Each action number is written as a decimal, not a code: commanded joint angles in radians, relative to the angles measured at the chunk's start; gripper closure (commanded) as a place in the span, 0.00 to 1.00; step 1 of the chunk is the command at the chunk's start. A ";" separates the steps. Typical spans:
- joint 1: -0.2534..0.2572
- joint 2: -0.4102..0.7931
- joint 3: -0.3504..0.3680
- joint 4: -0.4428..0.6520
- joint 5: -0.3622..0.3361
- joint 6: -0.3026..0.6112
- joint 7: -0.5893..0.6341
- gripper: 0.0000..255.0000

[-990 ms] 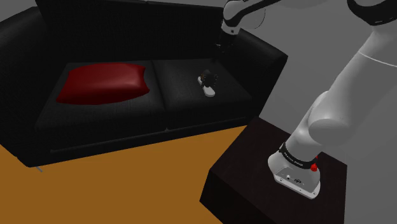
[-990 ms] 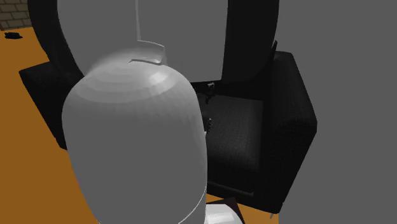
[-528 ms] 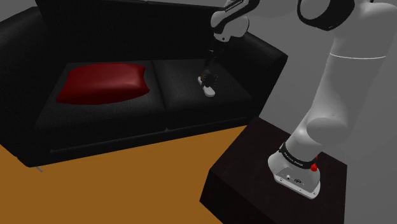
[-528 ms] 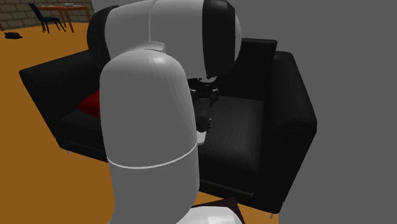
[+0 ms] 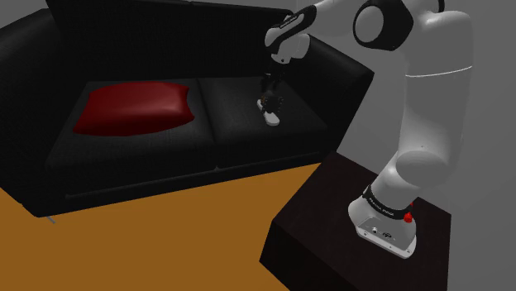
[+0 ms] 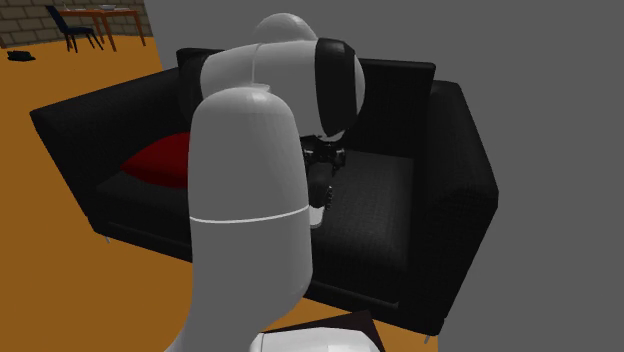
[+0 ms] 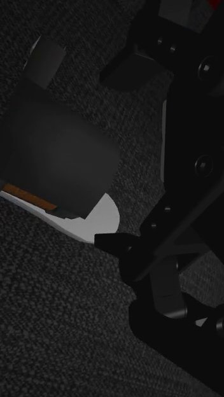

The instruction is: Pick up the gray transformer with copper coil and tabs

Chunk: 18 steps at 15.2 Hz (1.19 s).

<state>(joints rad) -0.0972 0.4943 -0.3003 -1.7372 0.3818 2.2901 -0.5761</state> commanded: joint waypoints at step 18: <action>-0.002 0.014 0.004 -0.001 0.007 0.015 -0.006 1.00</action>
<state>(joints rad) -0.1011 0.5151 -0.2936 -1.7410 0.3933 2.3139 -0.5860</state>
